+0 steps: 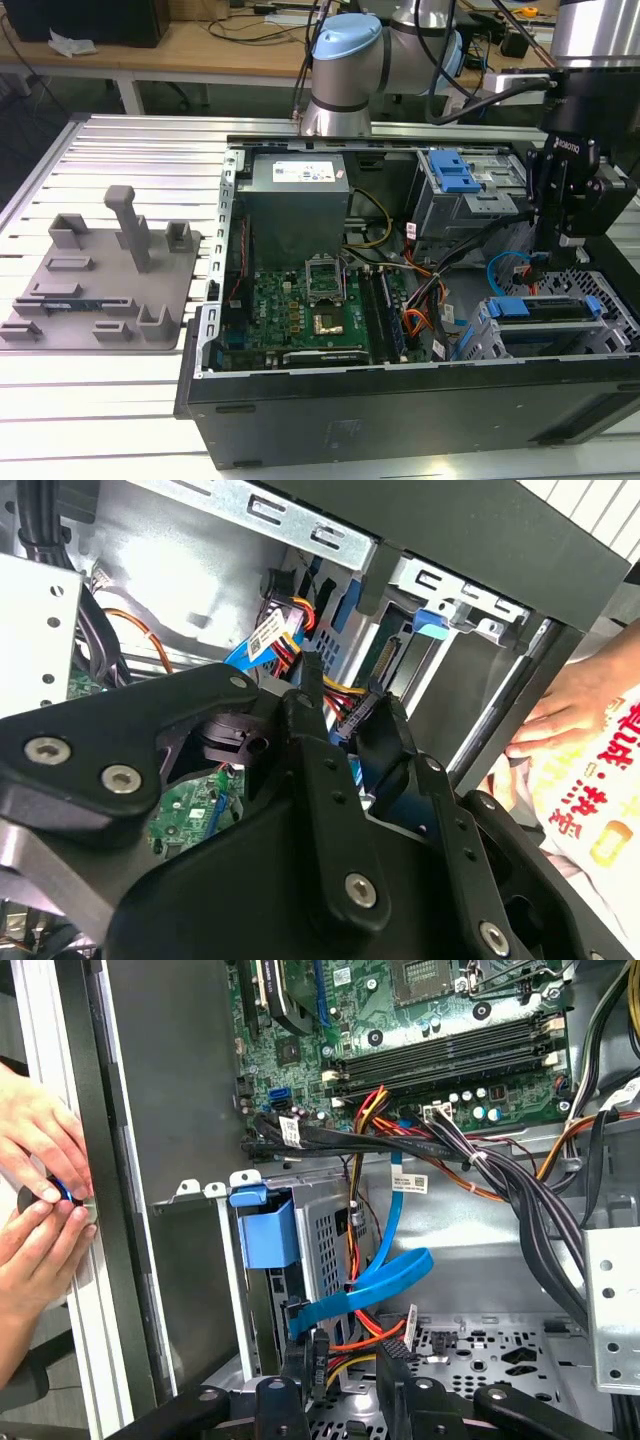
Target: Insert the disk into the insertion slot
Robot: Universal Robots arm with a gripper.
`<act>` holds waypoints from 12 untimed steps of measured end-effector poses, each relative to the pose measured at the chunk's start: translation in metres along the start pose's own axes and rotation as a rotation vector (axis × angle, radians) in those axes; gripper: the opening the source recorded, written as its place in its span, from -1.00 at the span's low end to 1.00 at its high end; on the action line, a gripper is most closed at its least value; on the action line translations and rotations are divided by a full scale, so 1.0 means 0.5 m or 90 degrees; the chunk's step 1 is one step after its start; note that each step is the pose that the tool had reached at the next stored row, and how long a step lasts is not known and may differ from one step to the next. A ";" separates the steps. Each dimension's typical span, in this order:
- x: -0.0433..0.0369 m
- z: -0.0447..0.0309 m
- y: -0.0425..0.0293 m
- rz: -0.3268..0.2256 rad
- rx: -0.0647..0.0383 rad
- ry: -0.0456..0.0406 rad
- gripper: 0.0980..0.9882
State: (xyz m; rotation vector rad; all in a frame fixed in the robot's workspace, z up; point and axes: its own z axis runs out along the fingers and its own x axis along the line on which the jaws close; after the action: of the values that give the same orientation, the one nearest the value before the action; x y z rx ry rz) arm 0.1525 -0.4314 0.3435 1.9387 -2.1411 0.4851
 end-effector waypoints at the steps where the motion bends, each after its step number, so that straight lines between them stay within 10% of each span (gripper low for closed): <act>1: 0.000 0.000 0.001 0.000 0.001 -0.0001 -0.30; 7: 0.000 0.001 0.003 -0.001 0.004 -0.0004 -0.33; 10: 0.000 0.002 0.003 -0.001 0.004 -0.0004 -0.84; 12: 0.000 0.002 0.003 -0.001 0.004 -0.0004 -0.84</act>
State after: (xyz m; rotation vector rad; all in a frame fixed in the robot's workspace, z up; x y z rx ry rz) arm 0.1509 -0.4314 0.3425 1.9439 -2.1405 0.4909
